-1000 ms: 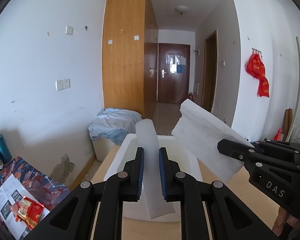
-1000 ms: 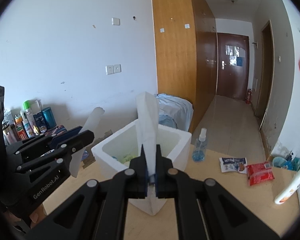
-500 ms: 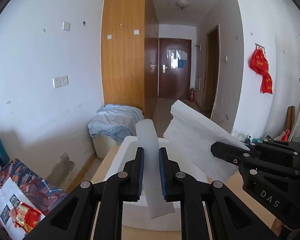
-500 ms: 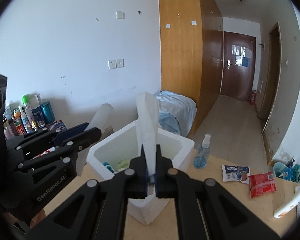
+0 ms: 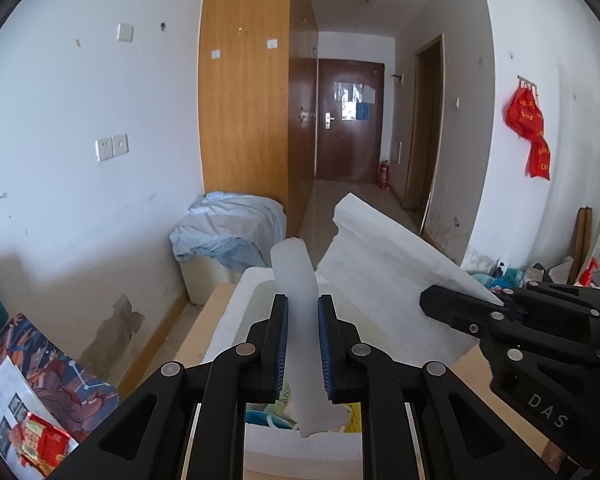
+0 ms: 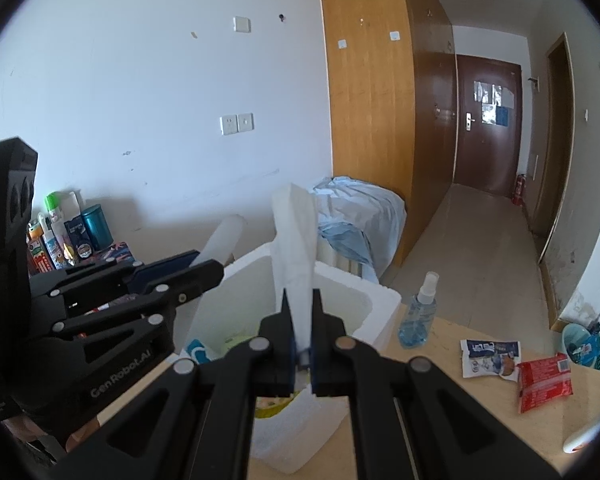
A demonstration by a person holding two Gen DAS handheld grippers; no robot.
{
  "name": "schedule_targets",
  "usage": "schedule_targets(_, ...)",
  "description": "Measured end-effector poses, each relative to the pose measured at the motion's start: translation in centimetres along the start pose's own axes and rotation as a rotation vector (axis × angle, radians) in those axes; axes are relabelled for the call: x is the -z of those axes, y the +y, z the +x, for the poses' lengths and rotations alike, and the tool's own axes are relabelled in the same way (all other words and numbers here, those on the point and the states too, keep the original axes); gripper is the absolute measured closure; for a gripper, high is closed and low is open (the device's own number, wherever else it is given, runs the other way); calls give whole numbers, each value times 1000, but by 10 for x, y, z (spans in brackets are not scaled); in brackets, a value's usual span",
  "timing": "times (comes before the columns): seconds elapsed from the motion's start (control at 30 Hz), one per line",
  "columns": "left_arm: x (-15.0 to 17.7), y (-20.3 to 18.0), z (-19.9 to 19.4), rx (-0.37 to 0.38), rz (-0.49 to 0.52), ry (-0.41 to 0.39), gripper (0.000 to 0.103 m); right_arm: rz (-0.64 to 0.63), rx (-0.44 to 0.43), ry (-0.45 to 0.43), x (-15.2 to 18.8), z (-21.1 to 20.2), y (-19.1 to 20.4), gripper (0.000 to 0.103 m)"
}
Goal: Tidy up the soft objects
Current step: 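Open left tool dropping roller into box while right tool drops cloth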
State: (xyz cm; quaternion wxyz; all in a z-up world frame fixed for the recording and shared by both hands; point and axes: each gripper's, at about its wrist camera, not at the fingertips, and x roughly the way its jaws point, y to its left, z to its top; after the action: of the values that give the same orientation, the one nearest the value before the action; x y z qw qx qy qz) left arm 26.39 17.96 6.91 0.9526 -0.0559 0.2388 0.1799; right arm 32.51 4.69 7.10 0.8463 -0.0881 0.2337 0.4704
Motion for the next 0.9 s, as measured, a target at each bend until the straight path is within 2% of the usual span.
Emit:
schedule_targets(0.33, 2, -7, 10, 5, 36, 22, 87, -2, 5, 14, 0, 3, -1, 96)
schedule_targets(0.37, 3, -8, 10, 6, 40, 22, 82, -3, 6, 12, 0, 2, 0, 96)
schedule_targets(0.43, 2, -7, 8, 0, 40, 13, 79, -2, 8, 12, 0, 3, 0, 96)
schedule_targets(0.57, 2, -5, 7, -8, 34, 5, 77, -1, 12, 12, -1, 4, -1, 96)
schedule_targets(0.63, 3, -3, 7, -20, 29, 0, 67, -2, 14, 13, -1, 5, -2, 96)
schedule_targets(0.7, 3, -1, 5, -24, 19, -15, 45, -1, 14, 13, 0, 5, -2, 96)
schedule_targets(0.83, 2, 0, -1, -55, 21, -44, 34, -6, 15, 14, 0, 5, -1, 96)
schedule_targets(0.9, 2, 3, -3, -88, 10, -56, 15, -5, 16, 14, 0, 6, -1, 96)
